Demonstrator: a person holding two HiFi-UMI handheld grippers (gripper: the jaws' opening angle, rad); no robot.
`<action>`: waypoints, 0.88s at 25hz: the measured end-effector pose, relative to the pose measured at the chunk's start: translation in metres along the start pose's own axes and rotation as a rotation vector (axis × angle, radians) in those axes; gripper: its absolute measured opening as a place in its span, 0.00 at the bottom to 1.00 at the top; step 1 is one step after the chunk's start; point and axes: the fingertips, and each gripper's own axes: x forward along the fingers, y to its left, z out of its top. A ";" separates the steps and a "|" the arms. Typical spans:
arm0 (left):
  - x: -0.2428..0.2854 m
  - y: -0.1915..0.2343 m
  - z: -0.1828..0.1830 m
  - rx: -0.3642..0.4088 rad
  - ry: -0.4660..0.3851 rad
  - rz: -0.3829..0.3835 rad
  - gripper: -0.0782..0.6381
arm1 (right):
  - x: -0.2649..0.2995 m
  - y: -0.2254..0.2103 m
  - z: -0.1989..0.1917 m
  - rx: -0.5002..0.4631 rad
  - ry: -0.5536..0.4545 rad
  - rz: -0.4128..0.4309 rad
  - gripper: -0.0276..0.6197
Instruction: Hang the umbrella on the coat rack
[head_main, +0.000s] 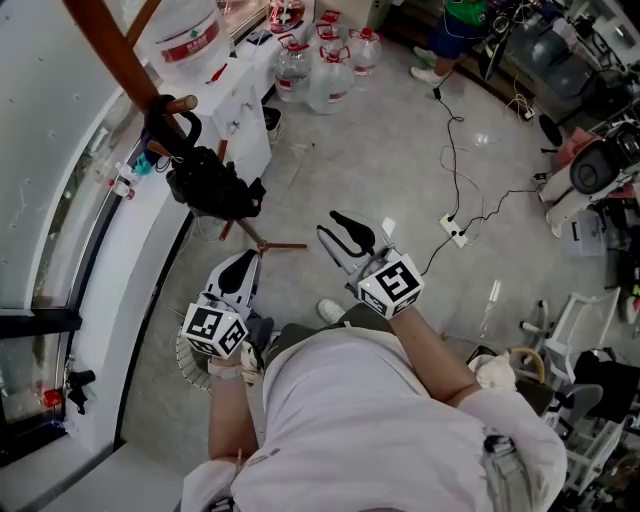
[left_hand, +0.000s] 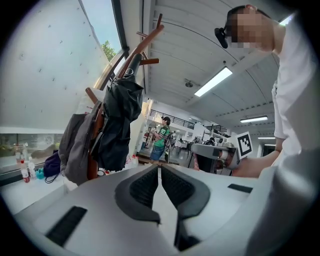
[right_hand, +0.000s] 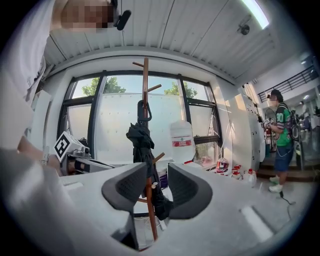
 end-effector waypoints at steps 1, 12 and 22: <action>0.002 -0.001 0.000 0.002 0.001 -0.006 0.11 | -0.003 0.001 -0.002 0.001 0.006 0.001 0.25; 0.014 -0.009 -0.004 0.021 0.022 -0.038 0.11 | -0.022 0.013 -0.029 0.019 0.051 0.018 0.24; 0.009 -0.018 -0.012 0.025 0.028 -0.034 0.11 | -0.025 0.018 -0.042 0.033 0.058 0.034 0.24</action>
